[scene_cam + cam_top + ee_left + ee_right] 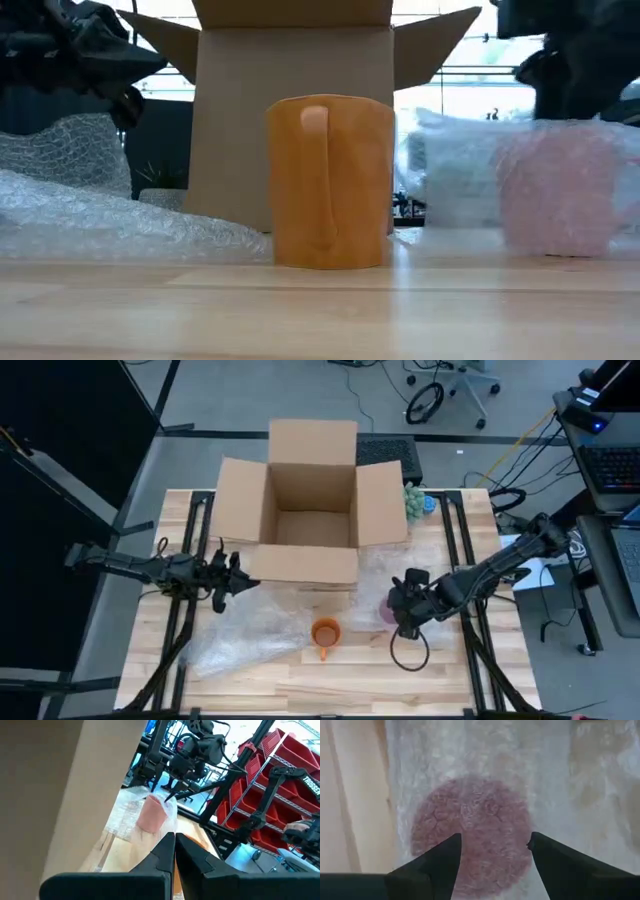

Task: Wrap mug
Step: Wrap the pink mug with the transparent bubble wrap

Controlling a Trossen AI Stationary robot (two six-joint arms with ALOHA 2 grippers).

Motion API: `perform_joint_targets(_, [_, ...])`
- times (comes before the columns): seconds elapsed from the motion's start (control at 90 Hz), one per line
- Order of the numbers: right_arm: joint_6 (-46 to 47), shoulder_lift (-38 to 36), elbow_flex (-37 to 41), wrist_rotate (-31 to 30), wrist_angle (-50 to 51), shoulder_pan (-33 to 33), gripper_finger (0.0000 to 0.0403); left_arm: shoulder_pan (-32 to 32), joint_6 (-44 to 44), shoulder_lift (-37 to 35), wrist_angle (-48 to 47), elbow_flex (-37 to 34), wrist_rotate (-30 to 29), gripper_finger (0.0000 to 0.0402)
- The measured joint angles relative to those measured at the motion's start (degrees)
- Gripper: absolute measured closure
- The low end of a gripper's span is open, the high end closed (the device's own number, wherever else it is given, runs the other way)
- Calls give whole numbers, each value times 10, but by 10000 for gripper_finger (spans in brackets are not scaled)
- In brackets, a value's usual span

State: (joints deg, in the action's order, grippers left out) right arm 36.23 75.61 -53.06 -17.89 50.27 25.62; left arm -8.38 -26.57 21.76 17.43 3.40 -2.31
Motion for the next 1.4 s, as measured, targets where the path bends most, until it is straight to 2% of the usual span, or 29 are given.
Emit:
perform_joint_targets(0.189, [-19, 0, 15, 4, -11, -43, 180, 0, 0, 0, 0, 0, -1, 402])
perform_joint_targets(0.333, [-22, 1, 44, 34, -18, -65, 180, 0, 0, 0, 0, 0, -1, 402])
perform_joint_targets(0.622, [-23, 28, 90, 35, -108, -80, 180, 0, 1, 0, 0, 0, -1, 402])
perform_joint_targets(0.811, [-25, 65, 95, 63, -135, -88, 180, 0, 0, 0, 1, 0, -1, 402])
perform_joint_targets(0.978, [-42, 70, 96, 71, -158, -89, 184, 0, -1, 0, 25, 0, -1, 402])
perform_joint_targets(1.156, [-56, 74, 98, 66, -155, -89, 240, 0, -1, 2, 32, 7, -3, 402])
perform_joint_targets(1.4, [-89, 74, 98, 74, -154, -89, 374, 0, -1, 24, 42, 29, -10, 402])
